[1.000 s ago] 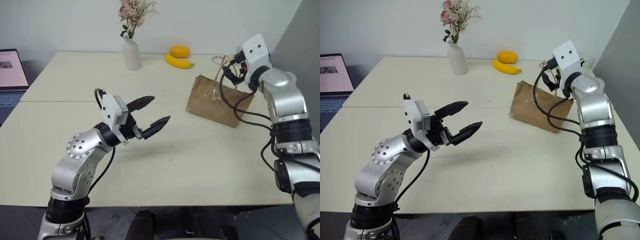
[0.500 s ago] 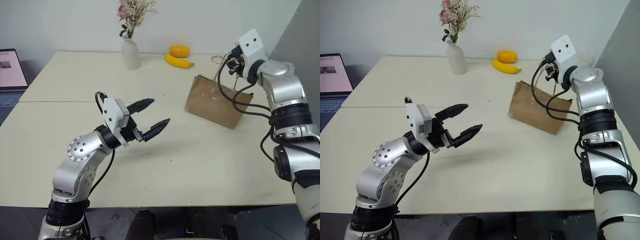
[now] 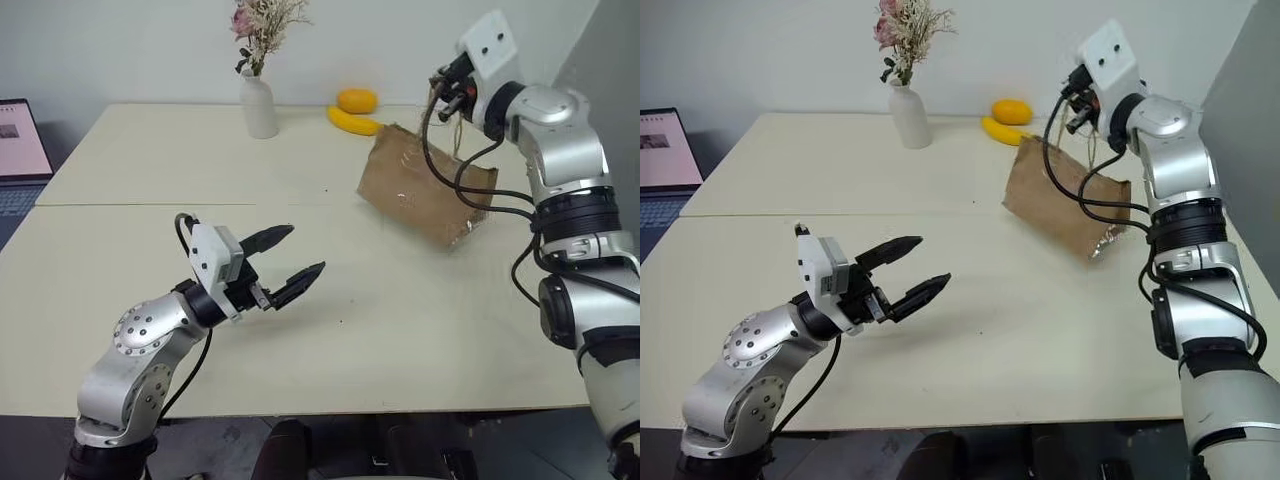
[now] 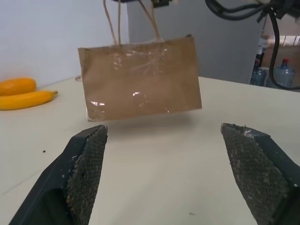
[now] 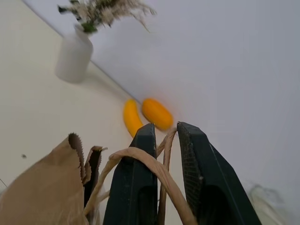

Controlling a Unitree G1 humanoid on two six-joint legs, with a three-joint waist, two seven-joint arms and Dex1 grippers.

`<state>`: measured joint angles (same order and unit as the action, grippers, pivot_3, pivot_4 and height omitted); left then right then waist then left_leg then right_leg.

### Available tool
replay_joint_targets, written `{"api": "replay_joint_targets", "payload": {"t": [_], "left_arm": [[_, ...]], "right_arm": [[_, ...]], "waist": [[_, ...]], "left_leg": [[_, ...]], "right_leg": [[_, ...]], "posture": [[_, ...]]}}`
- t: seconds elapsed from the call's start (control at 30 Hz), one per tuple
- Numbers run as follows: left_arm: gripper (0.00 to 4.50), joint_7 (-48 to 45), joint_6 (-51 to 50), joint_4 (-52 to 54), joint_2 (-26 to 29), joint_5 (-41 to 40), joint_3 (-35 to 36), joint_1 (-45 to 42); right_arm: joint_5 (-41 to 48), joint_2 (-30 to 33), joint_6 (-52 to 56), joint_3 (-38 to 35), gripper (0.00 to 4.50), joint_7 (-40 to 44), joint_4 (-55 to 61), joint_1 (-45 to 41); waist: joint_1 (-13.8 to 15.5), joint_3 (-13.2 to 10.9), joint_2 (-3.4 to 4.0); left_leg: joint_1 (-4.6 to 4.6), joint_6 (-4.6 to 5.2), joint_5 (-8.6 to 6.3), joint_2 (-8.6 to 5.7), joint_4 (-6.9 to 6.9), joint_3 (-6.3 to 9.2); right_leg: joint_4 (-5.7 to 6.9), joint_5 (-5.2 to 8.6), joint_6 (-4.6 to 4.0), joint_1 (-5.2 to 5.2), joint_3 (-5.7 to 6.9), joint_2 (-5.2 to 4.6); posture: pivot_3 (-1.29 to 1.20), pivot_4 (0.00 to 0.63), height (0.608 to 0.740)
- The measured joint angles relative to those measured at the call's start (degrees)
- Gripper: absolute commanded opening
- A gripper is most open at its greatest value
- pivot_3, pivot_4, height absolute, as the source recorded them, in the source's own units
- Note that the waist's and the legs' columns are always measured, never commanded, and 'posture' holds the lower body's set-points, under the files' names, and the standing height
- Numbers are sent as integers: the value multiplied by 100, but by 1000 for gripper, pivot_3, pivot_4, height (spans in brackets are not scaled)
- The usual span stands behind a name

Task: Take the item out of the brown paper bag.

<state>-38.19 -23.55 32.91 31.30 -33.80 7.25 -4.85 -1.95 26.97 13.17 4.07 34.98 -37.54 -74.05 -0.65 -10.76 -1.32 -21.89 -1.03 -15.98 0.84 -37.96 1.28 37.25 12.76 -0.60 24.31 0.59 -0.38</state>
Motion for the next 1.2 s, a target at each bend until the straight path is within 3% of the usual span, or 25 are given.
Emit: {"api": "replay_joint_targets", "payload": {"t": [0.63, 1.2], "left_arm": [[4061, 707, 375, 622, -116, 149, 1096, 1321], [4061, 895, 457, 950, -183, 373, 981, 1606]], "right_arm": [[86, -1584, -1431, 48, 382, 12, -1724, -905], [-420, -2144, -3095, 378, 368, 119, -3050, -999]], "waist": [[-52, -2, 3], [-74, -2, 4]], "left_leg": [[-2, 0, 0, -4, 1, 1], [-1, 0, 0, -4, 1, 3]], "right_leg": [[-4, -1, -2, 0, -2, -13], [-1, -1, -3, 0, 0, -14]], "posture": [[0, 150, 740], [0, 150, 740]]}}
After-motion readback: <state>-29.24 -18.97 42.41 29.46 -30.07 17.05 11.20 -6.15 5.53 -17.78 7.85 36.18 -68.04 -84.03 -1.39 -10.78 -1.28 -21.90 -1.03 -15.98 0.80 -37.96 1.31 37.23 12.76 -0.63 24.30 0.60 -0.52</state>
